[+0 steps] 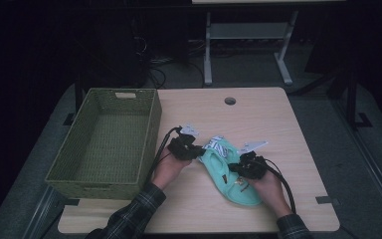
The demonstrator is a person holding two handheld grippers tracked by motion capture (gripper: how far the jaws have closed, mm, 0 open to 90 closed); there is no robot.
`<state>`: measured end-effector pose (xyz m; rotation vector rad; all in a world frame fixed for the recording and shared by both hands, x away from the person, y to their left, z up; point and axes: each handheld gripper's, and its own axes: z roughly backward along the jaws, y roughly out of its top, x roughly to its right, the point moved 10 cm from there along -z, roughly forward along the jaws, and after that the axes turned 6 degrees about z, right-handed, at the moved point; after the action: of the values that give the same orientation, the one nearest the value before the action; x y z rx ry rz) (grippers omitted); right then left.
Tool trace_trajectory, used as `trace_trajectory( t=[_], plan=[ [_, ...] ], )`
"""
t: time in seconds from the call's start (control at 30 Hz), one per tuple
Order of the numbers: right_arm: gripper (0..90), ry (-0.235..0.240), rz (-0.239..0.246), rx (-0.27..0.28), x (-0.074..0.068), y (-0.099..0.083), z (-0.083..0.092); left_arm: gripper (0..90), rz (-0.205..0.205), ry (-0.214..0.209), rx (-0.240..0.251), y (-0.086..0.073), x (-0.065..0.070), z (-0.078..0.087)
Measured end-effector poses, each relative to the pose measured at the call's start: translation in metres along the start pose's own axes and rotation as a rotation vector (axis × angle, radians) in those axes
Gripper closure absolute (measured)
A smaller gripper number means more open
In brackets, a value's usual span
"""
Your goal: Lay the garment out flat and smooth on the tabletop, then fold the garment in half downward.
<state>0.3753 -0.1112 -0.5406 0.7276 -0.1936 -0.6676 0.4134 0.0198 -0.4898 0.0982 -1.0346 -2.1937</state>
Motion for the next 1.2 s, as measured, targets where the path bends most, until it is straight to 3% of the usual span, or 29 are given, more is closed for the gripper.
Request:
trace_trajectory(
  t=[0.23, 0.37, 0.53, 0.83, 1.03, 1.2],
  plan=[
    [89.9, 0.01, 0.02, 0.002, -0.002, 0.01, -0.01, 82.7, -0.021, -0.024, 0.059, 0.016, 0.007, 0.018],
    [89.9, 0.012, 0.029, 0.015, -0.004, 0.017, -0.016, 82.8, -0.012, -0.032, 0.082, 0.02, 0.008, 0.023],
    [89.8, 0.013, 0.016, 0.051, -0.003, 0.022, -0.001, 82.8, -0.004, -0.019, 0.104, 0.023, 0.004, 0.028],
    [89.9, 0.004, 0.007, 0.038, -0.007, -0.009, 0.032, 82.8, -0.014, 0.034, 0.129, 0.028, -0.004, 0.037],
    [89.9, 0.018, 0.028, -0.016, -0.018, -0.023, 0.026, 82.8, -0.014, 0.026, 0.14, 0.031, -0.003, 0.039],
    [89.8, 0.02, 0.036, -0.028, -0.019, -0.023, 0.02, 82.8, -0.029, 0.008, 0.149, 0.033, 0.002, 0.041]
  ],
)
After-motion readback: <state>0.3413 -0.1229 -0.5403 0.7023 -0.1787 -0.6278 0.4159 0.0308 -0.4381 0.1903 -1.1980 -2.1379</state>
